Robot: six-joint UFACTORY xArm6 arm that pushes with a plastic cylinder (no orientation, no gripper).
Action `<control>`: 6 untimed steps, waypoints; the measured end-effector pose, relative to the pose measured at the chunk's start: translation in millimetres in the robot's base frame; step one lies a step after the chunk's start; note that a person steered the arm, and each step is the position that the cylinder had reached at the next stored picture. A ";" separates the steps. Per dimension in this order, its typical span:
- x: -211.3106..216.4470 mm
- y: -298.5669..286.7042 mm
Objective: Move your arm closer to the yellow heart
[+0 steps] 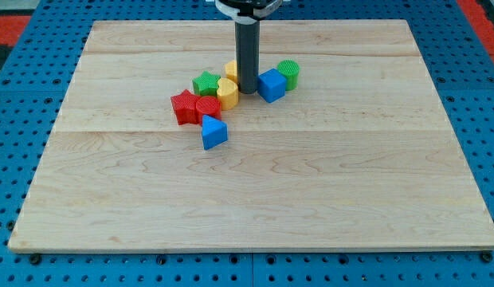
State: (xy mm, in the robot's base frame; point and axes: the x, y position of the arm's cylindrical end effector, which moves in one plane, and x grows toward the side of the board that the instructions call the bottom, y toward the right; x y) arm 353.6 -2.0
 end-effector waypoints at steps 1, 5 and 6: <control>-30.1 19.3; 57.5 13.6; 33.3 6.6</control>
